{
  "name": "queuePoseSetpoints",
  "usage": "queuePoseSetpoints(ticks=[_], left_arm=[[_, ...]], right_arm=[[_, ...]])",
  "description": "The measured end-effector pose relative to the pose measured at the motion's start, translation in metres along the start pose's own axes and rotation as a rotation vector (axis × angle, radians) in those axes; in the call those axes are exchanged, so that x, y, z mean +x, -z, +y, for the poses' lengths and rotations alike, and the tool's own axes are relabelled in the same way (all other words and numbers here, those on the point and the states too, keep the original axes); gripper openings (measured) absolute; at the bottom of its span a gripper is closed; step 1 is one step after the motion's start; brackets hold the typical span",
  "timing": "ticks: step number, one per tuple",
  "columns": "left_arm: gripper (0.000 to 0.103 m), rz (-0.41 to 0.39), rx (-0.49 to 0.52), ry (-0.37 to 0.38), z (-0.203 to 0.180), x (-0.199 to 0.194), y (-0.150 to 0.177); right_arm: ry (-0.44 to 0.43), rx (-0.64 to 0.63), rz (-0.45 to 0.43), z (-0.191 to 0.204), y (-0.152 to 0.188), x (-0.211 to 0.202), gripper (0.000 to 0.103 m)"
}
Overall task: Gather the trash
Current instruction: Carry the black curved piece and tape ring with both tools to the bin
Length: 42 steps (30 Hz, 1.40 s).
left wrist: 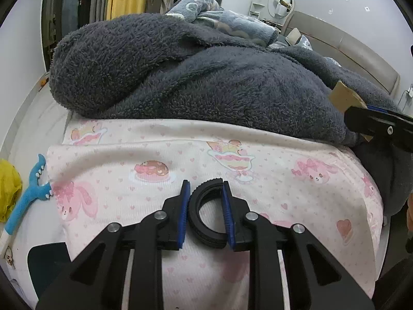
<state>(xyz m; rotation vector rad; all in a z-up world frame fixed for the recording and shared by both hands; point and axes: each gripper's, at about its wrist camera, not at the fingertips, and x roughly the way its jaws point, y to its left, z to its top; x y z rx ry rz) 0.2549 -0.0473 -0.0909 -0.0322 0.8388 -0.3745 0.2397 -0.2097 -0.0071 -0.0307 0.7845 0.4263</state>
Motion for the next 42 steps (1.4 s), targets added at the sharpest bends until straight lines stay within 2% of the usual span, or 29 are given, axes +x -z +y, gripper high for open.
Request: queuePoseSetpoints(ticks=[6, 13, 19, 24, 37, 42], left_arm=[[0.026, -0.001, -0.001, 0.001, 0.006, -0.016, 0.006], [0.026, 0.000, -0.038, -0.061, 0.031, -0.044, 0.016], [0.026, 0.024, -0.046, -0.138, 0.060, -0.061, 0.029], [0.026, 0.046, -0.093, -0.173, 0.090, -0.070, 0.044], [0.026, 0.140, -0.247, -0.232, 0.166, -0.079, 0.088], [0.026, 0.214, -0.287, -0.251, 0.190, -0.080, 0.109]], right_arm=[[-0.013, -0.003, -0.014, 0.008, -0.005, -0.003, 0.044], [-0.037, -0.037, -0.006, 0.034, -0.009, -0.002, 0.044], [-0.073, -0.060, -0.018, 0.064, -0.015, -0.003, 0.044], [-0.102, -0.085, -0.019, 0.092, -0.020, 0.001, 0.044], [-0.194, -0.161, 0.020, 0.172, -0.026, 0.028, 0.044], [-0.234, -0.187, 0.044, 0.206, -0.024, 0.043, 0.044]])
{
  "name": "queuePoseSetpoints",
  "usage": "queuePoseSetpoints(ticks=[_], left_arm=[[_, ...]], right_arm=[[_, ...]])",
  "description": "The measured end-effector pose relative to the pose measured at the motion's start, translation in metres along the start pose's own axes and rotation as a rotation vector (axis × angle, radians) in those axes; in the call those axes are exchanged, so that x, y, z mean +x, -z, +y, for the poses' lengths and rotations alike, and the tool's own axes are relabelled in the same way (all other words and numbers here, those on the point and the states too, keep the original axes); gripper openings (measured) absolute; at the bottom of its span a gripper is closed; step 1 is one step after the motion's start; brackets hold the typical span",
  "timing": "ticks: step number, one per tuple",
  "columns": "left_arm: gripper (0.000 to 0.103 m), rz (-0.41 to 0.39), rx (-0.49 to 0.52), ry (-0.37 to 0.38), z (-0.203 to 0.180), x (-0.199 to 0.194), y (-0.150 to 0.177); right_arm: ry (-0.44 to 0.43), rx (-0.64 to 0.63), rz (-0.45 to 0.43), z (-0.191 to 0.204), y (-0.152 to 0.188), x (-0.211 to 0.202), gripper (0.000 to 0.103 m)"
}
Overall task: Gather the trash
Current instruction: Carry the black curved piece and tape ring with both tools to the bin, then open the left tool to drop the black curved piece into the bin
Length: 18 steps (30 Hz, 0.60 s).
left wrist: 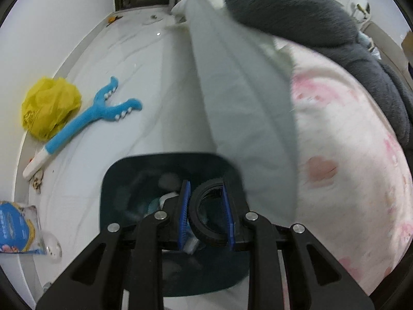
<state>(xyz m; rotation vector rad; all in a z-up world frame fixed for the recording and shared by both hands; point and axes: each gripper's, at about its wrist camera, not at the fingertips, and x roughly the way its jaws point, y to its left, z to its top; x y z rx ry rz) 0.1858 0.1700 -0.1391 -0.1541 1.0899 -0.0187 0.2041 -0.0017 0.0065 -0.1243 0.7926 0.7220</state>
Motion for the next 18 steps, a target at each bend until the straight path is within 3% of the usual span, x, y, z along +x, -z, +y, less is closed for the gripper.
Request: queuePoseSetpoints(ticks=[7, 13, 14, 15, 18], left_arm=[[0.026, 0.085, -0.045, -0.025, 0.032, 0.015, 0.018], [0.027, 0.155, -0.098, -0.001, 0.058, 0.023, 0.036], [0.032, 0.165, -0.104, 0.007, 0.061, 0.023, 0.037], [0.043, 0.178, -0.110, 0.018, 0.064, 0.024, 0.039], [0.049, 0.187, -0.107, 0.013, 0.072, 0.022, 0.046]], right_arm=[[-0.070, -0.007, 0.022, 0.031, -0.009, 0.024, 0.044], [-0.094, 0.009, 0.063, 0.048, -0.010, 0.047, 0.044], [-0.092, 0.010, 0.079, 0.052, -0.009, 0.053, 0.044], [-0.091, 0.009, 0.089, 0.054, -0.009, 0.058, 0.044], [-0.093, 0.011, 0.120, 0.060, -0.006, 0.071, 0.044]])
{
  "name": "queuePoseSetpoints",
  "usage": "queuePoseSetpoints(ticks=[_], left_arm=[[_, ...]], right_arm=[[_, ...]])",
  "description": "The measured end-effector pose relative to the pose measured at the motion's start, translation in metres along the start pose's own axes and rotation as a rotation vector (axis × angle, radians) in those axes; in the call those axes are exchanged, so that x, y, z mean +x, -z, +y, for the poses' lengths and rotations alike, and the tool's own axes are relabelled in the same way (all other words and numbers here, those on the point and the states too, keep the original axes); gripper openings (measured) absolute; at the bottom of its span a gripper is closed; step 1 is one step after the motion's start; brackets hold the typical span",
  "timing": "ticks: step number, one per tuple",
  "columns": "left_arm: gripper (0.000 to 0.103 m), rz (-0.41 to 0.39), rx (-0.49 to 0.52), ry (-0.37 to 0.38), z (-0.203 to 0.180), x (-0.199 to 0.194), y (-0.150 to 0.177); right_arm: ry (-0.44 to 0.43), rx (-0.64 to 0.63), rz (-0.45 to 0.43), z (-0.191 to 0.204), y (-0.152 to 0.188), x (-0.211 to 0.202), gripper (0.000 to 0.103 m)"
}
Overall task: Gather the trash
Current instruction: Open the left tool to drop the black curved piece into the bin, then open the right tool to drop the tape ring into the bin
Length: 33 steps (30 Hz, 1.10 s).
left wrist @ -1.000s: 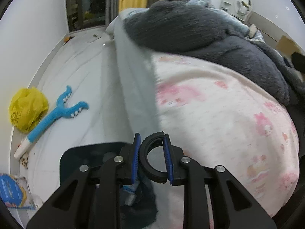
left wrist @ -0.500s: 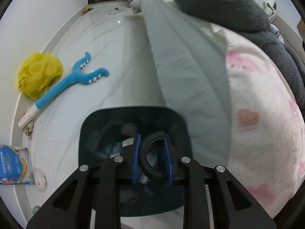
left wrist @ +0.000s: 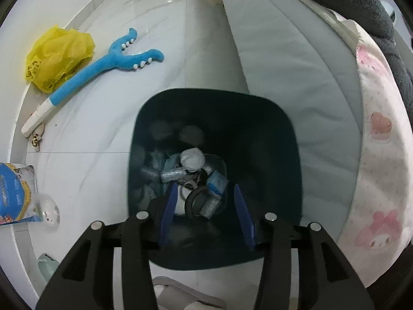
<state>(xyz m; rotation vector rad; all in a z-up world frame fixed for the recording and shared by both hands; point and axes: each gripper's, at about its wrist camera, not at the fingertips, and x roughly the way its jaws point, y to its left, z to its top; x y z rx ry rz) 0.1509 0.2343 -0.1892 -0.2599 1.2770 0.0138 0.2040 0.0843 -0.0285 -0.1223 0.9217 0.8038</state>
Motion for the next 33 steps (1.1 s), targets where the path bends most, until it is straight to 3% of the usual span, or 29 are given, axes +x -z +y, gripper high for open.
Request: queuePoseSetpoints(ticks=[11, 21, 33], left_arm=[[0.067, -0.074, -0.046, 0.018, 0.034, -0.030, 0.007], [0.071, -0.206, -0.054, -0.002, 0.058, -0.071, 0.010], [0.073, -0.363, -0.017, -0.010, 0.060, -0.122, 0.012]], right_arm=[[-0.009, 0.032, 0.112, 0.017, 0.006, 0.059, 0.044], [0.001, 0.016, 0.219, 0.036, 0.020, 0.109, 0.044], [0.050, 0.014, 0.353, 0.040, 0.051, 0.160, 0.044]])
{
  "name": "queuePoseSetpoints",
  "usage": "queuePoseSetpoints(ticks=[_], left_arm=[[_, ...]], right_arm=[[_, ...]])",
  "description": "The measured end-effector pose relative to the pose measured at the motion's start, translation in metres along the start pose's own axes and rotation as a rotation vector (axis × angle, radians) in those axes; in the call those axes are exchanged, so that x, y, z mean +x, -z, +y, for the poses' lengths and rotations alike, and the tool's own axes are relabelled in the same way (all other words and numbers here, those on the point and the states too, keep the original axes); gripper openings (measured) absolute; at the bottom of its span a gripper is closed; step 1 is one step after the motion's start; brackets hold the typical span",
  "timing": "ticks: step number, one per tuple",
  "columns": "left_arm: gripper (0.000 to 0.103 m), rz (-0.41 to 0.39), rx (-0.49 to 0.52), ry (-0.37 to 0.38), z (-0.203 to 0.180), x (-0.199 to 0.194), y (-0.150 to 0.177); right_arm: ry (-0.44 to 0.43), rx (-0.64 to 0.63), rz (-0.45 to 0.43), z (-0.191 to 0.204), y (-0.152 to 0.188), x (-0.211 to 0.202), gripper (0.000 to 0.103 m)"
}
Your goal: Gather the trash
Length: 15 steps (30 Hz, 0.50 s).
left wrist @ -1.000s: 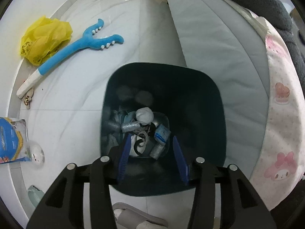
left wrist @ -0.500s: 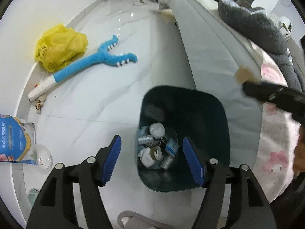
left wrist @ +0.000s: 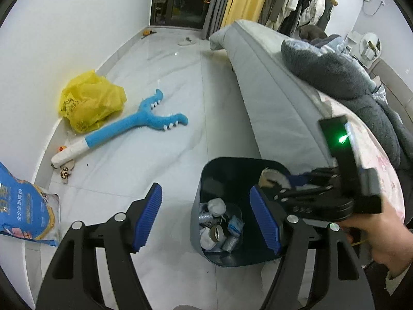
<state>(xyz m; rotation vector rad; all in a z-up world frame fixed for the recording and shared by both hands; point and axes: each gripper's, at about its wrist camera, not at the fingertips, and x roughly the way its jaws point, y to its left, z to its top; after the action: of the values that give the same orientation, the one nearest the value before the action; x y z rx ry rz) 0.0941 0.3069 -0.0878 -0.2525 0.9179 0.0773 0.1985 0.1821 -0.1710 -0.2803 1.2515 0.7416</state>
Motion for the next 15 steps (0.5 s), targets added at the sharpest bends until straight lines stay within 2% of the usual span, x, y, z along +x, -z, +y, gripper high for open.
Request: queuePoseSetpoints(ticks=[8, 9, 12, 15], left_arm=[[0.075, -0.115, 0.034, -0.013, -0.006, -0.038, -0.010], [0.076, -0.126, 0.037, -0.017, -0.006, -0.041, -0.011], [0.081, -0.169, 0.038, -0.023, -0.005, -0.055, -0.015], [0.085, -0.209, 0.038, -0.032, -0.008, -0.068, -0.019]], right_arm=[[0.038, 0.025, 0.076, -0.006, 0.010, 0.030, 0.046], [0.044, 0.025, 0.083, -0.007, 0.010, 0.032, 0.048], [0.060, 0.021, 0.089, -0.007, 0.012, 0.035, 0.063], [0.074, 0.008, 0.082, -0.006, 0.013, 0.033, 0.066]])
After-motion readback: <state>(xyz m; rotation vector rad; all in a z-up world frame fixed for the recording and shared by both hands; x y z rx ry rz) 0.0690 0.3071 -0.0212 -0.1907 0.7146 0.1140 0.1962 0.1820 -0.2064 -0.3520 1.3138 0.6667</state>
